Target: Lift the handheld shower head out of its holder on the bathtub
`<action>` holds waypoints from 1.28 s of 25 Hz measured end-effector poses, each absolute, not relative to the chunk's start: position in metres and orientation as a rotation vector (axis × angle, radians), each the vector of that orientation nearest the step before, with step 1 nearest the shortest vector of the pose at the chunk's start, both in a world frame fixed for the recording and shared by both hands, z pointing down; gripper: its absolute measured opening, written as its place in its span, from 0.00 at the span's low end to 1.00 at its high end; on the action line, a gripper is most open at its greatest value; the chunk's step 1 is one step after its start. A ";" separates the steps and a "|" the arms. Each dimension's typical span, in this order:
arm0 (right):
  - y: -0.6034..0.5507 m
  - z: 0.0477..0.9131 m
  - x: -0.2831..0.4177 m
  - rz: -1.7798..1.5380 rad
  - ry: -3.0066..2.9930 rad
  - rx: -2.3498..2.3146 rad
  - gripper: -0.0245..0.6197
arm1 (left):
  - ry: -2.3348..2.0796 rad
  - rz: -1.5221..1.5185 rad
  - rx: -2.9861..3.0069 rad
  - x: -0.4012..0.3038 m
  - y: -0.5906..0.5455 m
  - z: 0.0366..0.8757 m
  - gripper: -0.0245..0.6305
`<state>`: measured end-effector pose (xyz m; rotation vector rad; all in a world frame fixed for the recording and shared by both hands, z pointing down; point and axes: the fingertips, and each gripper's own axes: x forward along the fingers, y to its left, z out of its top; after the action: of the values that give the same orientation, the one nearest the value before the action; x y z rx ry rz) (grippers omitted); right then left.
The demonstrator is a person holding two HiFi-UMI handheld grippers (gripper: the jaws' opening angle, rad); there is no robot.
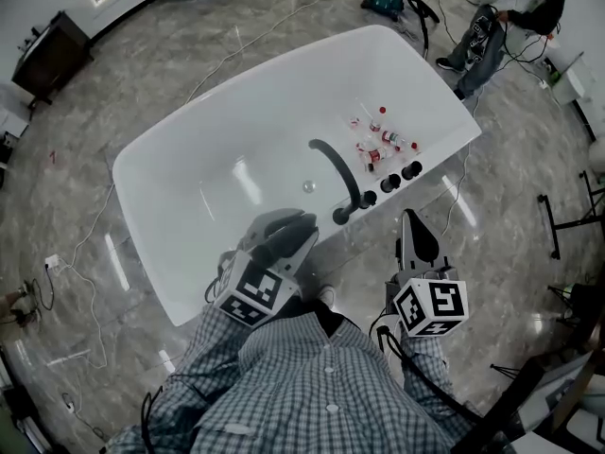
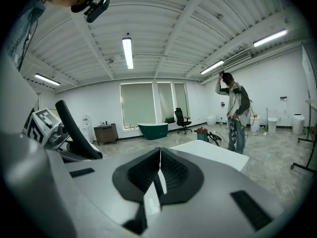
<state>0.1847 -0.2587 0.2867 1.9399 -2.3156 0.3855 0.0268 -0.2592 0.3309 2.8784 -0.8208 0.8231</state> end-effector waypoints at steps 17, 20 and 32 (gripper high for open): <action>-0.276 0.211 0.175 0.183 -2.437 1.941 0.06 | -0.921 0.769 2.918 0.027 -0.270 0.258 0.23; -0.280 0.203 0.177 0.141 -2.437 1.952 0.06 | -0.927 0.752 2.930 0.031 -0.274 0.249 0.23; -0.287 0.197 0.189 0.063 -2.447 1.998 0.06 | -0.929 0.716 2.961 0.039 -0.280 0.237 0.23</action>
<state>0.1889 -0.2867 0.1973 1.9978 -2.4467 0.0633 0.0390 -0.2803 0.2371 2.9605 -0.9294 0.7155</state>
